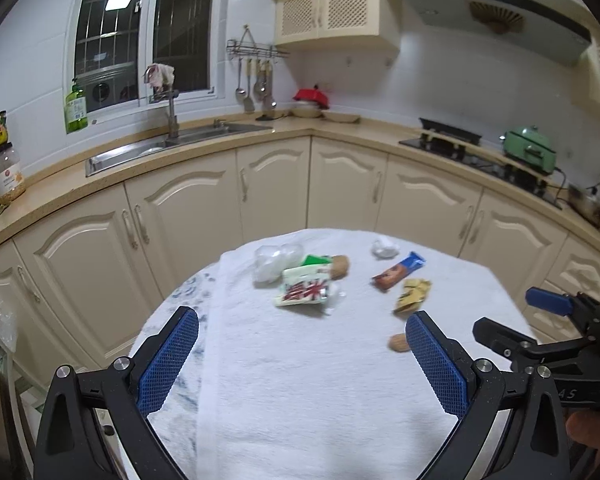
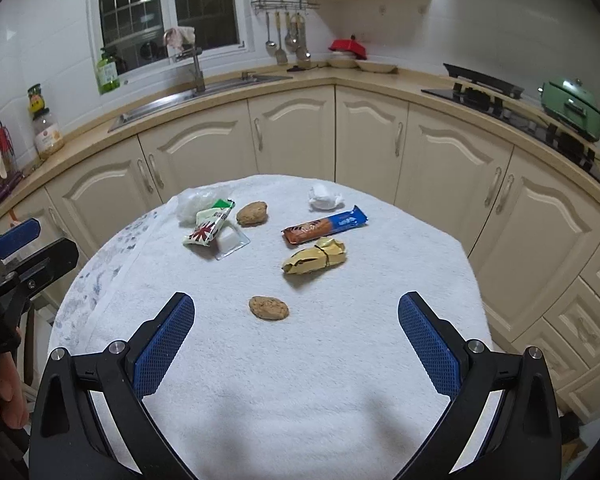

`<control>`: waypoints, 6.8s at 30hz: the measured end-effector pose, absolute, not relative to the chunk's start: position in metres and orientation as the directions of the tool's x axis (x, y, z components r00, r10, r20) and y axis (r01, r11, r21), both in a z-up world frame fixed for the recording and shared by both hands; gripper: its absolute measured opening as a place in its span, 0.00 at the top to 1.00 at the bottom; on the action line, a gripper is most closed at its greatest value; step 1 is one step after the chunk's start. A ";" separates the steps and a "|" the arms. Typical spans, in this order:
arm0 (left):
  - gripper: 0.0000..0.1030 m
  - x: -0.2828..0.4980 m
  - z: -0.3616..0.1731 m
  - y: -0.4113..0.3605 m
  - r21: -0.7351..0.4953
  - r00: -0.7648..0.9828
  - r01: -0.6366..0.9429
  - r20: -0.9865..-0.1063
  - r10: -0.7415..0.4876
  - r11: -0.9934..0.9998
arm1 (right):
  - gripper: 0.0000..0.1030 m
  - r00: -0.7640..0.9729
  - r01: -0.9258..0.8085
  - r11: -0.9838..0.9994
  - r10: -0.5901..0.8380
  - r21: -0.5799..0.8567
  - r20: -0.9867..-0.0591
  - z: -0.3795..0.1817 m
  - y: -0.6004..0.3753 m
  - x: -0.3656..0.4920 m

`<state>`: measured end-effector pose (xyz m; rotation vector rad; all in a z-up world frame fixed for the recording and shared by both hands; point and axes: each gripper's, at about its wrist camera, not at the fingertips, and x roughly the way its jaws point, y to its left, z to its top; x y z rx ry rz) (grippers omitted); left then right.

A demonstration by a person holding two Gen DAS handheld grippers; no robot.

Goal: Collect trash
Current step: 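Swing both open tools back from the bin to the table, then grasp the yellow-wrapped snack with the right tool while the left tool grasps the white-red rice packet, then lift the yellow snack and rice packet in both tools and carry toward the bin, then open both tools over the blue bin to drop the snack and rice packet, then swing both open tools back from the bin to the table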

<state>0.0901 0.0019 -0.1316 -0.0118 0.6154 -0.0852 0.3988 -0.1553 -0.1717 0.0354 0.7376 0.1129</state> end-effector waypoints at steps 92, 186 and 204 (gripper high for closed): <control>0.74 0.425 -0.273 0.017 -0.272 0.654 0.274 -0.650 -0.386 0.922 | 0.68 0.617 -0.121 0.976 0.218 0.183 -0.756 -0.245 -0.172 0.462; 0.01 0.275 -0.243 -0.486 -0.099 0.341 0.702 -0.823 -0.455 0.705 | 0.00 0.597 0.643 0.658 -0.110 0.392 -0.795 -0.349 -0.593 0.178; 0.01 0.163 -0.118 -0.190 -0.103 0.637 0.557 -0.585 -0.503 0.824 | 0.00 0.802 0.342 0.875 -0.082 0.343 -0.592 -0.173 -0.425 0.238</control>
